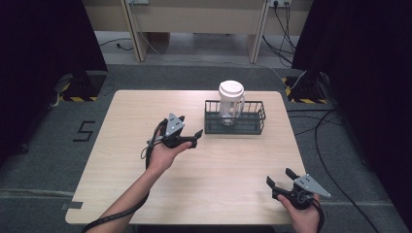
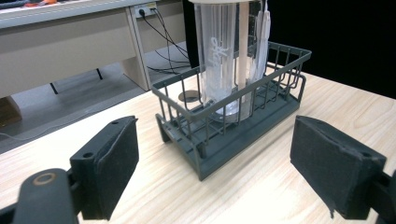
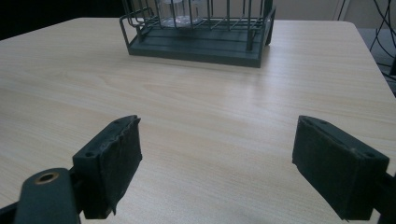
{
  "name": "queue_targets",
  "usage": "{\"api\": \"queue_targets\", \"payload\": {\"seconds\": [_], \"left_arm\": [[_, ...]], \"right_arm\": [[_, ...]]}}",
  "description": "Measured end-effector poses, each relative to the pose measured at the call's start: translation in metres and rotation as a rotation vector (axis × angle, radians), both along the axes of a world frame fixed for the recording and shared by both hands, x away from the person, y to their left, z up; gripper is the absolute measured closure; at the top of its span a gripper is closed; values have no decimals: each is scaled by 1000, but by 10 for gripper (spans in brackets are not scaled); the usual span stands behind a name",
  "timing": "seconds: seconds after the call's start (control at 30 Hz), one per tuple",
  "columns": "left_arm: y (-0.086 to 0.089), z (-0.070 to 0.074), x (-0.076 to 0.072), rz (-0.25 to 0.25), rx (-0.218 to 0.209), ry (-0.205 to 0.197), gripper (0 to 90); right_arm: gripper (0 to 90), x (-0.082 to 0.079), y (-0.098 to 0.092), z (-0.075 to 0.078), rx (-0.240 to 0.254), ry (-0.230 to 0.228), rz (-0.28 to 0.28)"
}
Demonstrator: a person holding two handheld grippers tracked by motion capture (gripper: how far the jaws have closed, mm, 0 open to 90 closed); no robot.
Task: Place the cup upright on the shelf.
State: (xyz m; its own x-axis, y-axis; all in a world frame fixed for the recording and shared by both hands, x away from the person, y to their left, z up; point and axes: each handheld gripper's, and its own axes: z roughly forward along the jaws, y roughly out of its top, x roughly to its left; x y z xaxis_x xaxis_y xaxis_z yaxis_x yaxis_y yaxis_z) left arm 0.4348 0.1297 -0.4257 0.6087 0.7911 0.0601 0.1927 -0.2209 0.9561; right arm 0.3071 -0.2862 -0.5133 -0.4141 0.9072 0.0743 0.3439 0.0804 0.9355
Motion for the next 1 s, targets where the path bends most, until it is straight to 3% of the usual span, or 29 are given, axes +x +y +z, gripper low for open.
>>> {"api": "queue_targets", "payload": {"seconds": [1.0], "left_arm": [[56,-19,-44,65,-19,8,154]], "right_arm": [[163,-1,1,0,-6,0,-2]]}}
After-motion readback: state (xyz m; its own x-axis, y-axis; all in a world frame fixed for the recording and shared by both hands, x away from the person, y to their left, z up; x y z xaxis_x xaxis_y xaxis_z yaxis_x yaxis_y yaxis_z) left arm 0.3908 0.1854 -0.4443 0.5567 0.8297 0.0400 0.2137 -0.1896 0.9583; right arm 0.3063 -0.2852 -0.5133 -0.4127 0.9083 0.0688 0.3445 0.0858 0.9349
